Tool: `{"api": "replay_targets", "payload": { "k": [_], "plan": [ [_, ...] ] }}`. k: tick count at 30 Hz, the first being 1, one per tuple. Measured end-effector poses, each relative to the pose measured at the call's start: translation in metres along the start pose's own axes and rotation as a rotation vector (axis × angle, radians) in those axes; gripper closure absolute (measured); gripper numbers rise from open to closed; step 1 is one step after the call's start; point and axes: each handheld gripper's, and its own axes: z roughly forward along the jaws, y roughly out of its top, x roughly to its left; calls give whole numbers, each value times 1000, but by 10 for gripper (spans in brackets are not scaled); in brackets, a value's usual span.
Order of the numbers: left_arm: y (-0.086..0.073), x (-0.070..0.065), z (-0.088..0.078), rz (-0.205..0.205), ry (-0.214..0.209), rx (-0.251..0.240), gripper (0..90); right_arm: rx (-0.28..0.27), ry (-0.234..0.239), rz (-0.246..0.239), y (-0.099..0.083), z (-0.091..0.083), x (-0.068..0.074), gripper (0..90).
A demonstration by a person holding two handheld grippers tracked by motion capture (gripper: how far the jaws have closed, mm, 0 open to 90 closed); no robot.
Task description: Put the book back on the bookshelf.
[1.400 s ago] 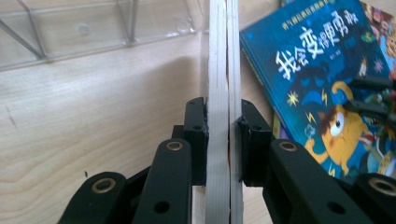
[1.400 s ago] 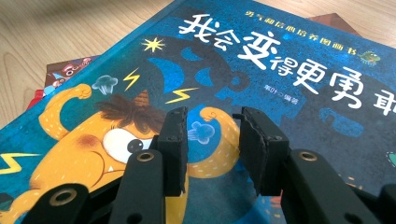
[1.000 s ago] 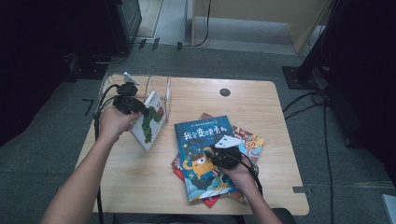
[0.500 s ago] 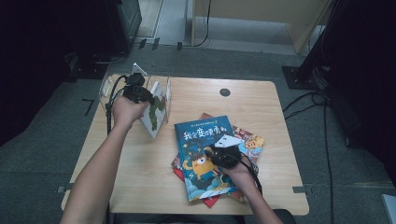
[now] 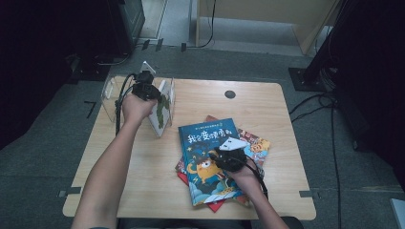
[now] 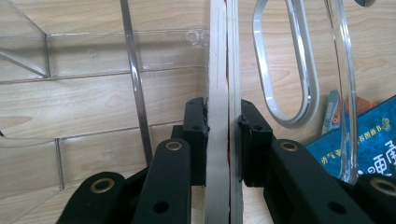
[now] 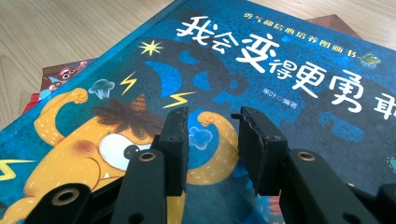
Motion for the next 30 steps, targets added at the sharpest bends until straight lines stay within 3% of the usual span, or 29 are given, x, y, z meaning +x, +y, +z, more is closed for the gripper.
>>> {"api": "replay_targets", "payload": {
  "k": [7, 10, 16, 21, 23, 26, 30],
  "plan": [
    [3, 1, -1, 5, 3, 17, 757, 0, -2, -3, 0, 0, 0, 630],
    [4, 1, -8, -3, -28, 1, 705, 0, -3, -3, 0, 0, 0, 627],
    [3, 1, -30, 39, -31, -25, 668, 1, 7, 13, 0, 0, -1, 632],
    [-6, 0, -43, 95, -27, -22, 640, -4, 24, 46, -2, -3, -5, 657],
    [-10, 0, -48, 103, -47, -27, 631, -11, 30, 58, -3, -6, -7, 664],
    [-19, -1, -55, 131, -56, -29, 621, -29, 23, 66, -5, -12, -10, 687],
    [-33, 0, -61, 137, -83, -50, 634, -44, -6, 95, -8, -20, -22, 729]
  ]
}}
